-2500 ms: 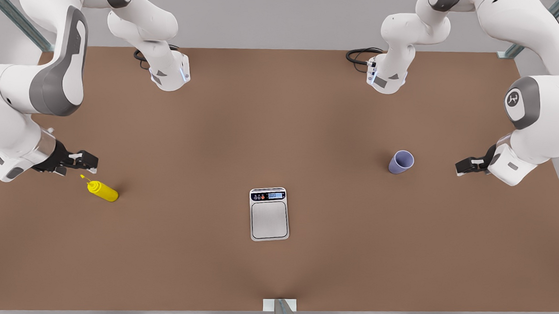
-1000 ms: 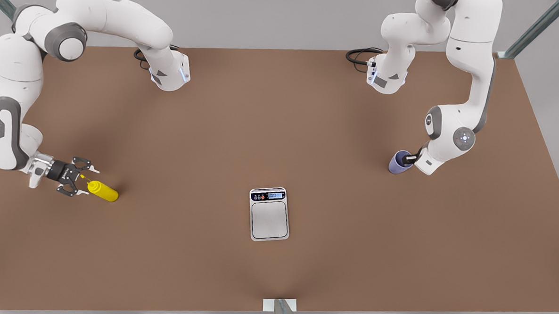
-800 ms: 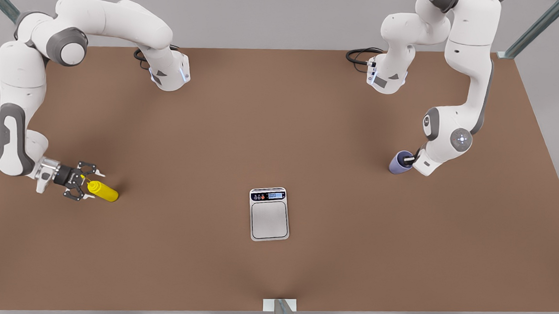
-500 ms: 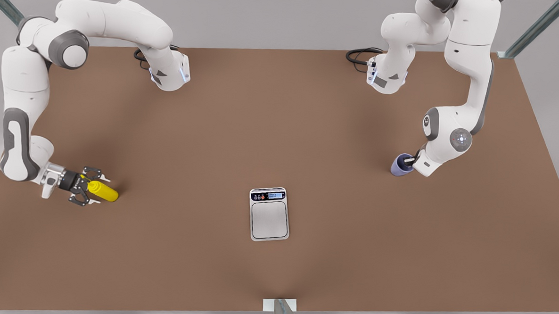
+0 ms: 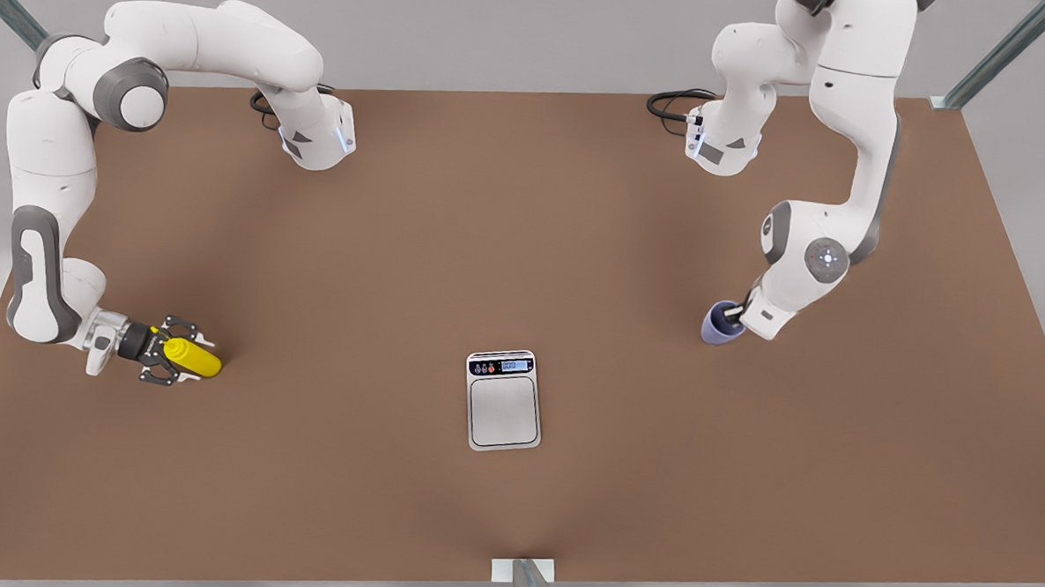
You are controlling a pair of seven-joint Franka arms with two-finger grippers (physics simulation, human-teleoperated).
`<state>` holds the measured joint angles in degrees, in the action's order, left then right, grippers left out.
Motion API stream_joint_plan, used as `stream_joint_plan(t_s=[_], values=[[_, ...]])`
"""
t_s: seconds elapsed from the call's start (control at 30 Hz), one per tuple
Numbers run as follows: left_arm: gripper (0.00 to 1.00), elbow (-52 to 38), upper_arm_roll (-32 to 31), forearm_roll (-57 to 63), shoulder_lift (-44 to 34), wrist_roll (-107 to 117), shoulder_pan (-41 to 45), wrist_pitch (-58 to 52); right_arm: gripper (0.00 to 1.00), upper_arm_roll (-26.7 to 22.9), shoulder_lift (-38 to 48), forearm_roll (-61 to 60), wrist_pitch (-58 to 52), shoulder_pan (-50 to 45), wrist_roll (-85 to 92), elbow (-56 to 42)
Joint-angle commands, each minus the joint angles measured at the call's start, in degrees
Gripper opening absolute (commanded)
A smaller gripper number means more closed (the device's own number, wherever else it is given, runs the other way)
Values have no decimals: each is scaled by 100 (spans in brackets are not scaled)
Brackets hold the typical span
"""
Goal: Move cup to the weight, pick up sauce bottle, pour sauce
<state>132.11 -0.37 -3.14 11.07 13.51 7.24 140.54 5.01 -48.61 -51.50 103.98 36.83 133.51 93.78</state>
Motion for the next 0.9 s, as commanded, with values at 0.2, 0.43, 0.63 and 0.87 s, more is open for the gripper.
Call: stream_joint_plan(t_s=[0.2, 0.43, 0.63, 0.87], values=[[21, -177, -25, -1074, 27, 125, 322, 17, 66, 0, -70, -132, 0, -70, -26, -79], [21, -730, -51, -1118, 405, 793, 778, 0, 65, 0, -105, -193, 17, -114, -26, -79], [21, -1530, -51, -1118, 923, 1505, 1192, -255, 51, 0, -105, -202, 9, -114, -18, -132], [21, -2207, -51, -1118, 1328, 2243, 1482, -308, 54, -26, 466, -114, -53, -474, -1045, -527]])
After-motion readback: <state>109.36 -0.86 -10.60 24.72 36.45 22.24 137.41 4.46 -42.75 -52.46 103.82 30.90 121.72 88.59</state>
